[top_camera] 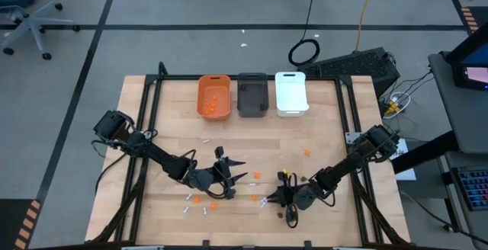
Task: Sort Halloween decoration
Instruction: Put the white bone toy into the white bin
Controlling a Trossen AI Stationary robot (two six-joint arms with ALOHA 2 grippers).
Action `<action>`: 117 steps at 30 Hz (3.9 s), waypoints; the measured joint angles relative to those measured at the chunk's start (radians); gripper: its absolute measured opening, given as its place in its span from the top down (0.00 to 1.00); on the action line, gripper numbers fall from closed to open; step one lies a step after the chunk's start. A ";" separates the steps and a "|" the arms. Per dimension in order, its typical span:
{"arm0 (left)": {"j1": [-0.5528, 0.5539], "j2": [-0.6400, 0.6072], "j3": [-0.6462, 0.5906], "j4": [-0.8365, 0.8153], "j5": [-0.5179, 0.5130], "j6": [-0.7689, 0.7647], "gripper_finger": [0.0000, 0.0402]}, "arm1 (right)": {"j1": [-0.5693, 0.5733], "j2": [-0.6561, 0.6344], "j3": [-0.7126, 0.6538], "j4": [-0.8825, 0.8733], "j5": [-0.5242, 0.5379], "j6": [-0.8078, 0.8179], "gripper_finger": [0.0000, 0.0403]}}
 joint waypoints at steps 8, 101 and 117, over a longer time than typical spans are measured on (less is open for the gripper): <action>0.001 0.000 0.000 0.000 -0.001 0.024 0.58 | -0.009 0.010 0.000 -0.003 0.040 -0.069 0.98; 0.017 0.000 0.000 -0.128 0.004 -0.002 0.58 | -0.302 0.013 -0.012 -0.117 -0.053 -0.066 0.85; 0.017 0.000 0.000 -0.141 0.004 -0.002 0.58 | -0.303 0.023 -0.014 0.046 -0.018 -0.220 0.99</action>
